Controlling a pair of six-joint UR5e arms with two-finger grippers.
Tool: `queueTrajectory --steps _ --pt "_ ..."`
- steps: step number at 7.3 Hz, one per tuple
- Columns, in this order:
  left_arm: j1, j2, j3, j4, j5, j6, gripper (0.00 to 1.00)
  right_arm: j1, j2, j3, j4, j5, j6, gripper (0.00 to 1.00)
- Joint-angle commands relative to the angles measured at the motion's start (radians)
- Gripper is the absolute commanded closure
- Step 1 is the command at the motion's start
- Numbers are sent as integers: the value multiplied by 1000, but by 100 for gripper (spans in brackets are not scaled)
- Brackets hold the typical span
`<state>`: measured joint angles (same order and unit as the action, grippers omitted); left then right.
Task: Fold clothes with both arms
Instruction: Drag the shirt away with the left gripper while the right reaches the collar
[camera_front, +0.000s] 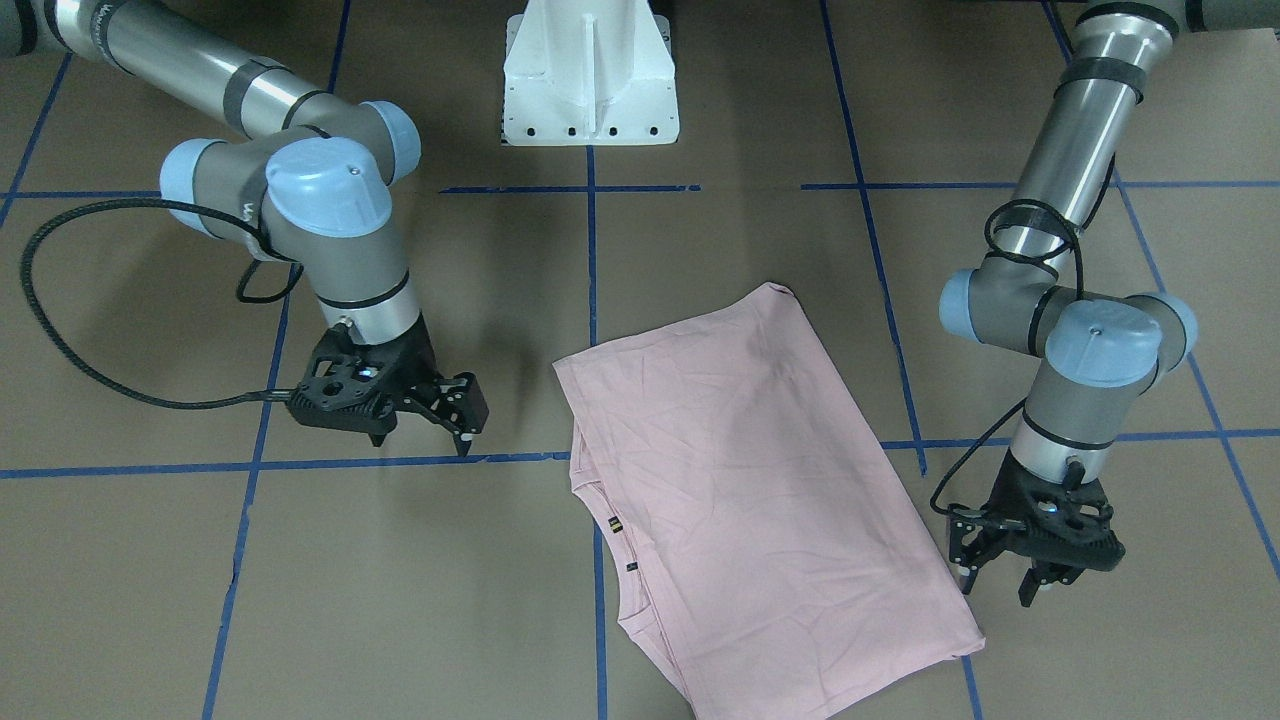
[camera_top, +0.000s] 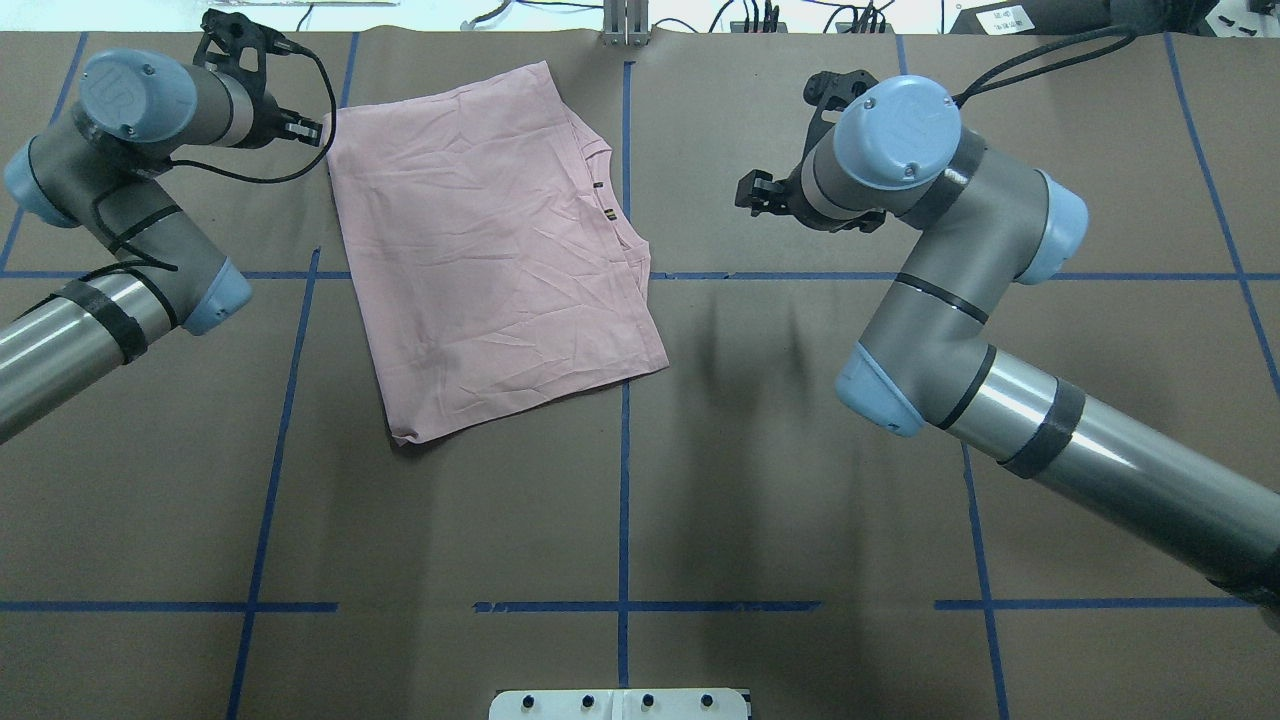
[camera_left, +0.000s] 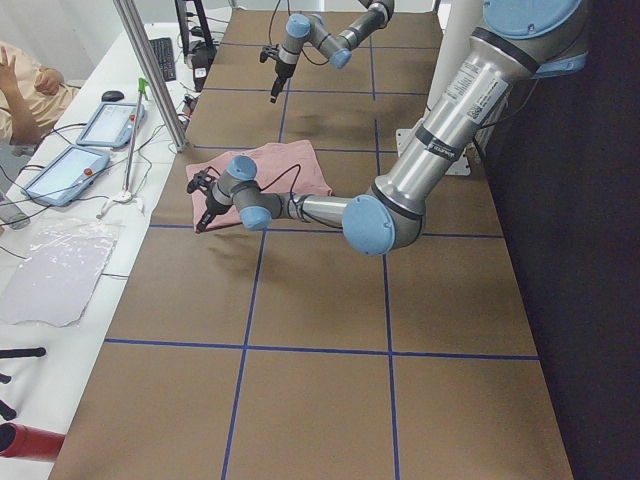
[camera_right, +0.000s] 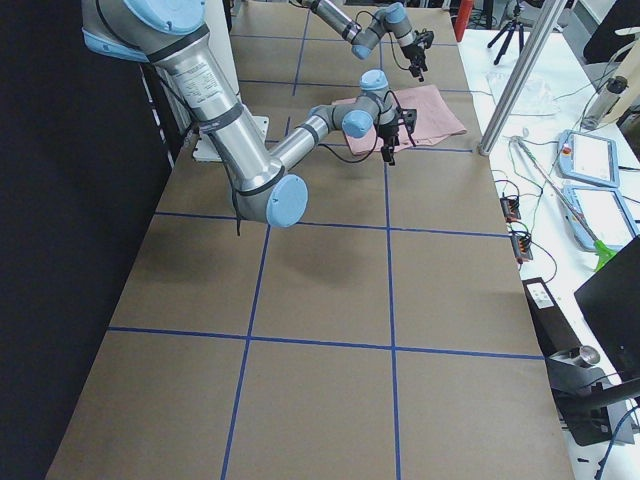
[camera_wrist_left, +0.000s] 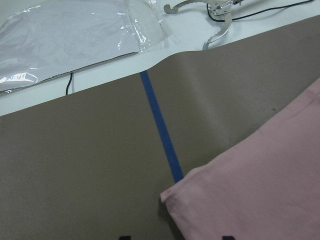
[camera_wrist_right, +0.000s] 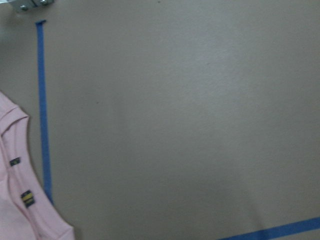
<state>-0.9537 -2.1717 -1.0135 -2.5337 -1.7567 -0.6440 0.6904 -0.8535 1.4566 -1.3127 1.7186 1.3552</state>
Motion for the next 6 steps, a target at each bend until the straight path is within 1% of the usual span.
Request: queueTrajectory --steps 1,2,3,4,6 --pt "1 4 -22 -2 -10 -3 0 -52 190 -215 -6 -10 26 15" --pt "1 9 -37 0 -10 -3 0 -72 236 -270 -11 12 24 17" --pt "1 10 -40 -2 -10 -5 0 -98 244 -288 -13 19 22 17" --pt "1 13 -48 -2 -10 -5 0 -115 245 -289 -14 19 22 20" --pt "3 38 -80 -2 -10 -5 0 -140 245 -305 -39 15 22 28"
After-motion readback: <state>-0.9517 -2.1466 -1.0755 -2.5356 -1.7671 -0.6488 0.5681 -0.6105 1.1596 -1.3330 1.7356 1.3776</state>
